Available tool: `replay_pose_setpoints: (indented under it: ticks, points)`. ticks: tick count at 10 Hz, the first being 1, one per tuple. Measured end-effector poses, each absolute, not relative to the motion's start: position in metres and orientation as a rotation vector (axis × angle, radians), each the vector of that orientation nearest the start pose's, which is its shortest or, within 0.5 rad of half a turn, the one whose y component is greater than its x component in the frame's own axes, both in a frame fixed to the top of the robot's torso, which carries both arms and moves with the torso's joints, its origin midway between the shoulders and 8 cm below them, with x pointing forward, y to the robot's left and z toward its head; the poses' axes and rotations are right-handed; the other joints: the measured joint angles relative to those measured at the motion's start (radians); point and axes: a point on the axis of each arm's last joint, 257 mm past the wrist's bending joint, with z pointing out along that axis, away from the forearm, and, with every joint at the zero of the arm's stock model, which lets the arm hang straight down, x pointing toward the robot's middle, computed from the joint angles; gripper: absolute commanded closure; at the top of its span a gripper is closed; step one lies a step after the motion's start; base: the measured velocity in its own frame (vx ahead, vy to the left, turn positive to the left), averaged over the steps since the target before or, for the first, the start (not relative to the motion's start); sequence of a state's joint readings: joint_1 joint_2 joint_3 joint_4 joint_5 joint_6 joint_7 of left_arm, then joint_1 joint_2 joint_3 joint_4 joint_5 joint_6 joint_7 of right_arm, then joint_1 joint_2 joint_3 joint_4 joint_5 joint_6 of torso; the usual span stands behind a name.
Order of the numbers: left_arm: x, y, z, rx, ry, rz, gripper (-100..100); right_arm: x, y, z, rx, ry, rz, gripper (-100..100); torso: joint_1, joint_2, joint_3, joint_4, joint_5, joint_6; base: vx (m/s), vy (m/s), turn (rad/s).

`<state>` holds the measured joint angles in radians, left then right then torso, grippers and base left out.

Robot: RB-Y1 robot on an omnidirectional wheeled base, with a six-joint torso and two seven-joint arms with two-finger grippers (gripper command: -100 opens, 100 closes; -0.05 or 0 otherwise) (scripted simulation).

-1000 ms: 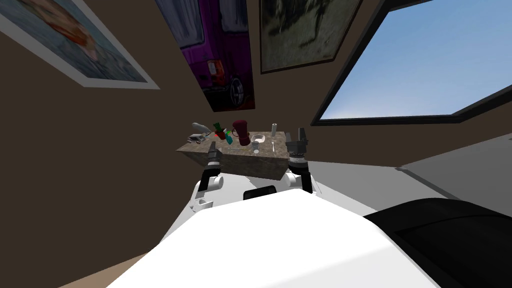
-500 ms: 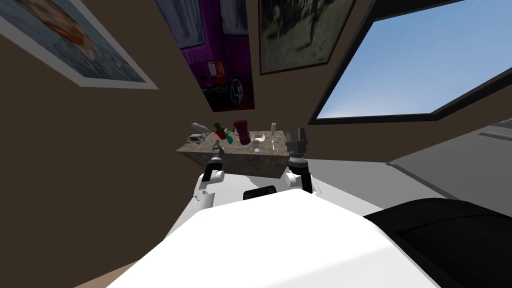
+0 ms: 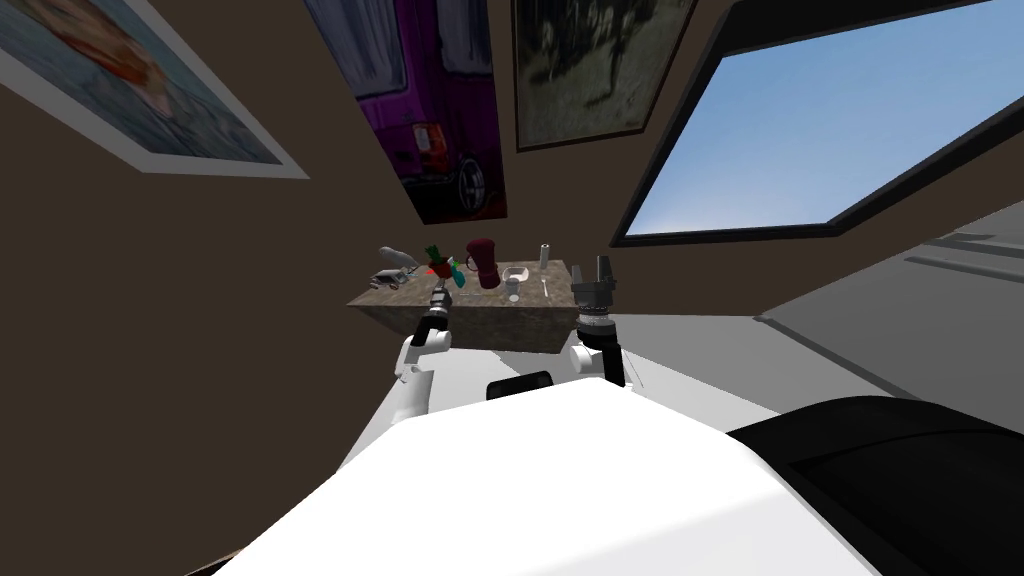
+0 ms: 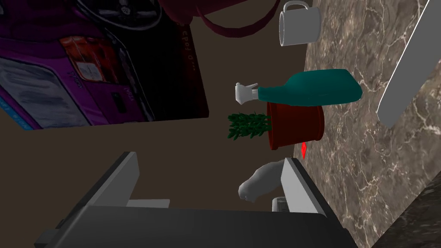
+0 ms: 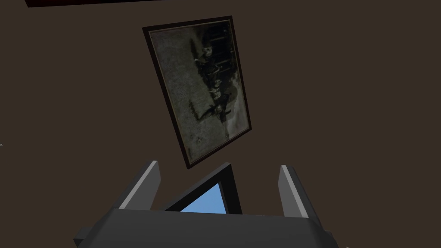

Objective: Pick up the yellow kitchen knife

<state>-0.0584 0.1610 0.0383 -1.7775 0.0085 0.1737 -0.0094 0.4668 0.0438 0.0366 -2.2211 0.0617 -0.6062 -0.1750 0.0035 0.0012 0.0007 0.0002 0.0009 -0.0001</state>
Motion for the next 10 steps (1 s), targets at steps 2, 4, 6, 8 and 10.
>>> replay_pose_setpoints:
  ticks: [2,4,6,8,10]
  points:
    - [0.575,0.271,-0.139,-1.066,1.241,-1.087,-100,0.342,-0.258,0.029,0.651,0.517,1.496,0,0.0,0.0,0.0,0.0,0.0,0.0,-0.028,0.052,-0.082]
    - [0.583,0.271,-0.146,-1.094,1.271,-1.066,-100,0.342,-0.258,0.029,0.651,0.517,1.496,0,-0.002,-0.001,-0.001,0.0,0.0,-0.001,-0.008,0.026,-0.036]
    - [0.595,0.271,-0.155,-1.127,1.308,-1.035,-100,0.342,-0.258,0.029,0.651,0.517,1.496,0,-0.001,-0.002,-0.001,0.0,0.0,0.0,-0.018,0.042,-0.08]
    - [0.608,0.271,-0.165,-1.167,1.349,-1.001,-100,0.342,-0.258,0.029,0.651,0.517,1.496,0,-0.001,-0.001,-0.001,0.0,0.0,0.0,-0.014,0.042,-0.083]
    - [0.621,0.274,-0.177,-1.211,1.393,-0.963,-100,0.342,-0.258,0.029,0.651,0.517,1.496,0,-0.001,-0.002,-0.001,-0.001,0.0,-0.001,-0.002,0.026,-0.023]
